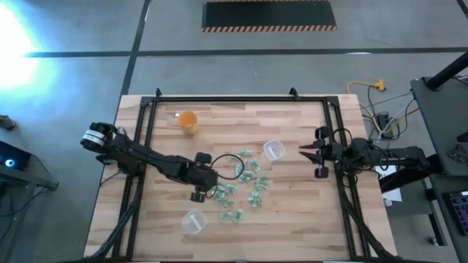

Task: Pick and place Stevia / Truvia into bins
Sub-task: Put the green stevia packet into the bottom transparent container

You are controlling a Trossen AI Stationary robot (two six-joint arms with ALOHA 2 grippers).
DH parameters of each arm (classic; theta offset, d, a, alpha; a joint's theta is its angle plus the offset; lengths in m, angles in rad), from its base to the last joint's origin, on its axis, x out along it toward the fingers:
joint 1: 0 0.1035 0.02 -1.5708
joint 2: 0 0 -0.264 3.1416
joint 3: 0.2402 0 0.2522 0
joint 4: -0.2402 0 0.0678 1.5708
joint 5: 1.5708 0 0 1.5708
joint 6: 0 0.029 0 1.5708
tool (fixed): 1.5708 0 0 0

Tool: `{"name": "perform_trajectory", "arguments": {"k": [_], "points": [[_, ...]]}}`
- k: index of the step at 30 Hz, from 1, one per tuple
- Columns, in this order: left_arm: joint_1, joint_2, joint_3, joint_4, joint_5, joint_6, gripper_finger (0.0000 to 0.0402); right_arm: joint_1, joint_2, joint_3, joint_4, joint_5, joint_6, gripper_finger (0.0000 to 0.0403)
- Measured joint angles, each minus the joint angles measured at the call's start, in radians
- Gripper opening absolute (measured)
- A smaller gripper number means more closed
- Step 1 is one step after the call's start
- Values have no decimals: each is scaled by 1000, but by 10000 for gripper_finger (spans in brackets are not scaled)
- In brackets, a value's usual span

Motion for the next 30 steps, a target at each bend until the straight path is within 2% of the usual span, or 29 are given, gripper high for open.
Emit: {"name": "perform_trajectory", "arguments": {"k": [4, 9, 17, 20, 30], "points": [[0, 0, -18, 2, 8, -2, 130, 0, 0, 0, 0, -43, 8, 68], [1, 0, -45, 80, 79, 6, 130, 0, 6, 0, 0, -49, 19, 68], [2, 0, -60, 108, 80, 38, 130, 0, 27, 0, 1, -127, 17, 68], [2, 11, -77, 159, 79, 80, 130, 0, 30, 0, 2, -131, 16, 68], [6, 10, -103, 161, 72, 86, 130, 0, 31, 0, 6, -130, 19, 68]]}}
